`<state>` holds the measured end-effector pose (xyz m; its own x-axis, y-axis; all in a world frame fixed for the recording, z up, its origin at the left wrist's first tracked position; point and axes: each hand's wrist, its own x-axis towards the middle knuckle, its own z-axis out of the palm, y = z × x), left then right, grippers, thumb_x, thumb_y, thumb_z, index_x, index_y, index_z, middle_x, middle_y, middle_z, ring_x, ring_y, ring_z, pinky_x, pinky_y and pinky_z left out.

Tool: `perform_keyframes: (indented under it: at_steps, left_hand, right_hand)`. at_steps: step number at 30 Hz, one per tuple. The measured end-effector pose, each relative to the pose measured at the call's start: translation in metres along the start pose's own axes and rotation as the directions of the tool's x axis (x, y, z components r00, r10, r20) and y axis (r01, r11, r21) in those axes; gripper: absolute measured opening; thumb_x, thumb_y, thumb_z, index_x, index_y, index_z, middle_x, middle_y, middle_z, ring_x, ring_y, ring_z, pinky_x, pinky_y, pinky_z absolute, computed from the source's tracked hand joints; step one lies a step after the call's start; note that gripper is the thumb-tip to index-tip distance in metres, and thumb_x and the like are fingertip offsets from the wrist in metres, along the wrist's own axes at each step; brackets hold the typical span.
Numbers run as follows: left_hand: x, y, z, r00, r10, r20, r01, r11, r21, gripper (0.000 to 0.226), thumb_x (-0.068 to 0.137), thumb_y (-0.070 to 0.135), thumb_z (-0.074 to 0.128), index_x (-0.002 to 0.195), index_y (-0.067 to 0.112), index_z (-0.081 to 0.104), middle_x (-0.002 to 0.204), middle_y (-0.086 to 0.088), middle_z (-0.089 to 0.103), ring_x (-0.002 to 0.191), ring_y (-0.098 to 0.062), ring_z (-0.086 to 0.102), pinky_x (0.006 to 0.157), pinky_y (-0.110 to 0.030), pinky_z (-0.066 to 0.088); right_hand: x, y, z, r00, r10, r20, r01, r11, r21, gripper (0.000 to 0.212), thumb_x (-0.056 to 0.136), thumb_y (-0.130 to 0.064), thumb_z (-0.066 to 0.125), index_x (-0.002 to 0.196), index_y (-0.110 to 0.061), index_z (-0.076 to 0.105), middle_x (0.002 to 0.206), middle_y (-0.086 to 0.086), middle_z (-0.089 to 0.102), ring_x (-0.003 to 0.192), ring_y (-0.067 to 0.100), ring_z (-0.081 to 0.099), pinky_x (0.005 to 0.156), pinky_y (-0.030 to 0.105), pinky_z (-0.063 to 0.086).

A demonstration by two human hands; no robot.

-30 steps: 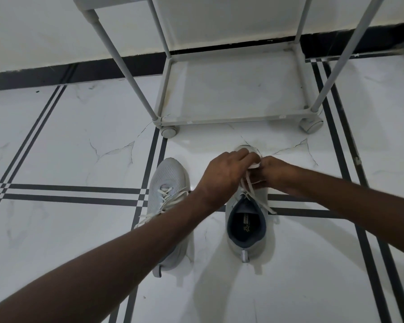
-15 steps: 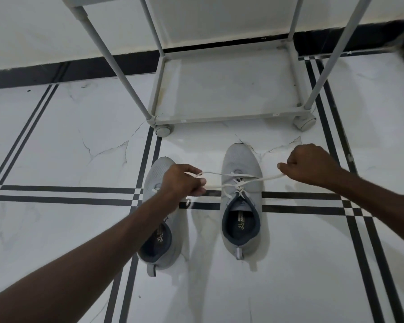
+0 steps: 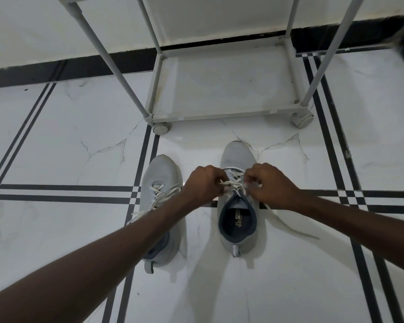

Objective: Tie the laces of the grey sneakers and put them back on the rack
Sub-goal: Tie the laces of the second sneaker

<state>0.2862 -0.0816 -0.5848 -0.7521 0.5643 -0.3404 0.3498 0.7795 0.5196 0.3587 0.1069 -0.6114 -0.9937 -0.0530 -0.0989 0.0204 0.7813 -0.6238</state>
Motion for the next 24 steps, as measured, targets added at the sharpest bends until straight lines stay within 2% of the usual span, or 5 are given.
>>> perform_keyframes:
  at_steps: [3, 6, 10, 15, 24]
  left_hand:
    - [0.0, 0.0, -0.01, 1.0, 0.014, 0.028, -0.012, 0.996, -0.085, 0.011, 0.09, 0.018, 0.067, 0.095, 0.012, 0.076, 0.069, -0.004, 0.075, 0.05, -0.003, 0.061, 0.061, -0.017, 0.051]
    - [-0.003, -0.004, -0.016, 0.997, 0.045, 0.058, -0.044, 0.999, -0.028, 0.017, 0.093, 0.026, 0.063, 0.09, 0.017, 0.078, 0.06, 0.011, 0.064, 0.048, 0.011, 0.055, 0.055, -0.004, 0.039]
    - [-0.012, -0.032, -0.014, 0.988, -0.051, 0.145, 0.055, 0.998, -0.025, 0.025, 0.093, 0.036, 0.061, 0.084, 0.022, 0.079, 0.066, 0.01, 0.067, 0.055, 0.002, 0.057, 0.063, -0.02, 0.044]
    - [-0.013, -0.028, -0.002, 0.979, -0.011, 0.204, 0.001, 0.999, 0.045, 0.029, 0.093, 0.043, 0.057, 0.095, 0.019, 0.074, 0.079, 0.004, 0.07, 0.071, -0.012, 0.063, 0.076, -0.029, 0.051]
    - [-0.02, -0.029, 0.01, 0.997, -0.009, 0.079, 0.008, 1.0, 0.02, 0.027, 0.095, 0.036, 0.059, 0.08, 0.021, 0.075, 0.053, 0.015, 0.053, 0.045, 0.005, 0.05, 0.05, -0.007, 0.034]
  right_hand:
    - [0.004, -0.001, -0.012, 0.941, 0.28, 0.189, -0.338, 0.804, 0.49, 0.02, 0.084, -0.008, 0.051, 0.066, -0.004, 0.058, 0.054, 0.006, 0.057, 0.047, 0.02, 0.049, 0.049, 0.026, 0.038]
    - [0.008, 0.004, -0.023, 0.833, 0.328, 0.446, -0.537, 0.671, 0.511, 0.018, 0.081, -0.01, 0.047, 0.066, -0.006, 0.056, 0.049, 0.006, 0.035, 0.037, 0.014, 0.025, 0.042, 0.019, 0.022]
    - [0.003, 0.029, -0.036, 0.846, 0.211, 0.489, -0.329, 0.929, 0.169, 0.04, 0.091, -0.036, 0.061, 0.059, -0.013, 0.065, 0.047, 0.002, 0.046, 0.036, 0.014, 0.033, 0.042, 0.021, 0.028]
    - [0.003, 0.035, -0.026, 0.857, 0.114, 0.503, -0.263, 0.936, 0.236, 0.037, 0.095, -0.039, 0.056, 0.074, -0.013, 0.073, 0.052, -0.006, 0.061, 0.044, 0.007, 0.046, 0.05, 0.019, 0.038]
    - [0.001, 0.04, -0.009, 0.859, 0.045, 0.511, -0.179, 0.96, 0.216, 0.039, 0.094, -0.04, 0.052, 0.061, -0.025, 0.067, 0.057, 0.002, 0.056, 0.055, 0.016, 0.043, 0.062, 0.032, 0.035]
